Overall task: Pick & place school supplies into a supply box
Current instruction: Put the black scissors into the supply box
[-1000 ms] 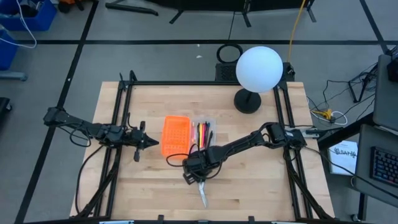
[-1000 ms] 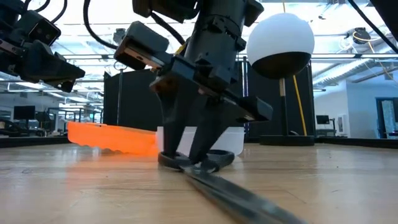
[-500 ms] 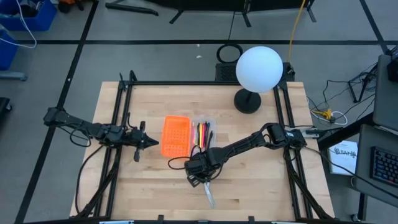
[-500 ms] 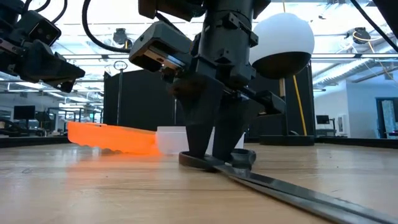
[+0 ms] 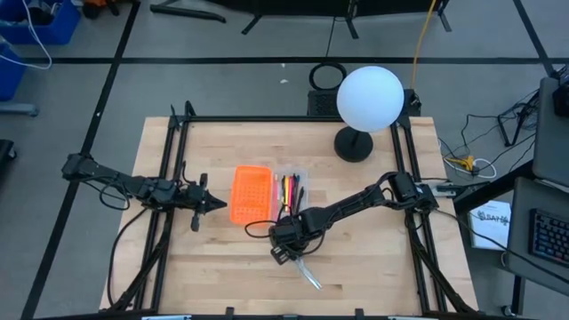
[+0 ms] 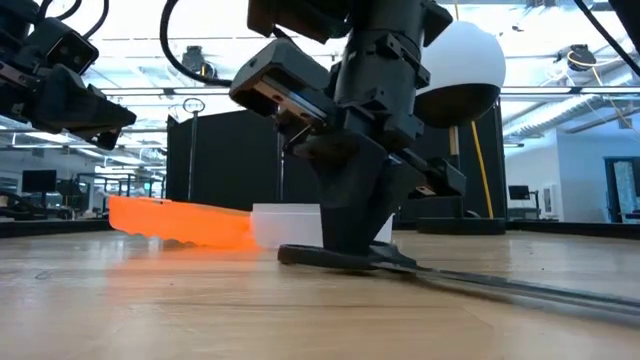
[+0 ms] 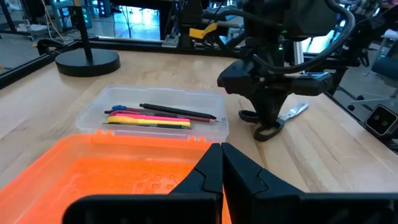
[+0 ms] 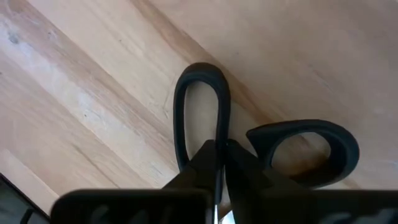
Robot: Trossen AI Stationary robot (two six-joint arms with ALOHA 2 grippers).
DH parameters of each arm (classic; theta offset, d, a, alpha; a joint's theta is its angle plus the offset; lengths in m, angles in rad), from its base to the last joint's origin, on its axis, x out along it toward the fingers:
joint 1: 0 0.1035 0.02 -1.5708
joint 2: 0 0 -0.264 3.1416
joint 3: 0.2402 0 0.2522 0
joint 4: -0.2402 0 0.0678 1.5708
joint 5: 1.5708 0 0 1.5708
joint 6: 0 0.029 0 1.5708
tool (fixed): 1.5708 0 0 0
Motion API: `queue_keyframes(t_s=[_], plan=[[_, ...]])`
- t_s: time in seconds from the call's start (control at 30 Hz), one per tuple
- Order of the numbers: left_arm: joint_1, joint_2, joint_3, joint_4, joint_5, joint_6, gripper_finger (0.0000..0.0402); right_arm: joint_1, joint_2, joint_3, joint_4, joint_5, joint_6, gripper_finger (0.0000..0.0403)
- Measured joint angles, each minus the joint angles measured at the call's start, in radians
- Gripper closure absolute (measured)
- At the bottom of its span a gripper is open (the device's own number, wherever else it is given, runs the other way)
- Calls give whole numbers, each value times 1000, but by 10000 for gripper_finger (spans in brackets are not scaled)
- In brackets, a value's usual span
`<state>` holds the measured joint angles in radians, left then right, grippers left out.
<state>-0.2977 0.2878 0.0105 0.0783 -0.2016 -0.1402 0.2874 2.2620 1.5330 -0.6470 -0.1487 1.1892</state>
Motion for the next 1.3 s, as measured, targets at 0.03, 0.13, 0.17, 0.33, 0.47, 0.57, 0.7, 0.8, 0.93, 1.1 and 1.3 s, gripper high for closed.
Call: queue_keyframes(t_s=[0.03, 0.13, 0.17, 0.33, 0.47, 0.57, 0.7, 0.8, 0.93, 1.1, 1.3], plan=[[0, 0, 0, 0, 0, 0, 394, 0, -6, 0, -3, 10, -1, 391], [0, 0, 0, 0, 0, 1, 394, 3, -38, -6, -4, 61, -5, 395], [0, 0, 0, -1, 1, 0, 394, 5, -55, -7, -4, 79, -5, 396], [0, 0, 0, -3, 2, 1, 394, 27, -164, -13, 4, 192, 2, 399], [0, 0, 0, -9, 2, 1, 394, 41, -242, -14, 42, 289, 17, 401], [0, 0, 0, -9, 3, 0, 394, 53, -306, -10, 52, 331, 27, 401], [0, 0, 0, -9, 2, -3, 394, 65, -338, -10, 94, 358, 29, 402], [0, 0, 0, -9, 2, -3, 394, 59, -370, -8, 148, 366, 32, 402], [0, 0, 0, -7, 2, -4, 394, 6, -393, -8, 183, 426, 52, 402], [0, 0, 0, 2, 2, -4, 394, -135, -419, -7, 198, 442, 36, 402], [0, 0, 0, 1, 23, -5, 394, -285, -417, -7, 190, 496, -45, 402]])
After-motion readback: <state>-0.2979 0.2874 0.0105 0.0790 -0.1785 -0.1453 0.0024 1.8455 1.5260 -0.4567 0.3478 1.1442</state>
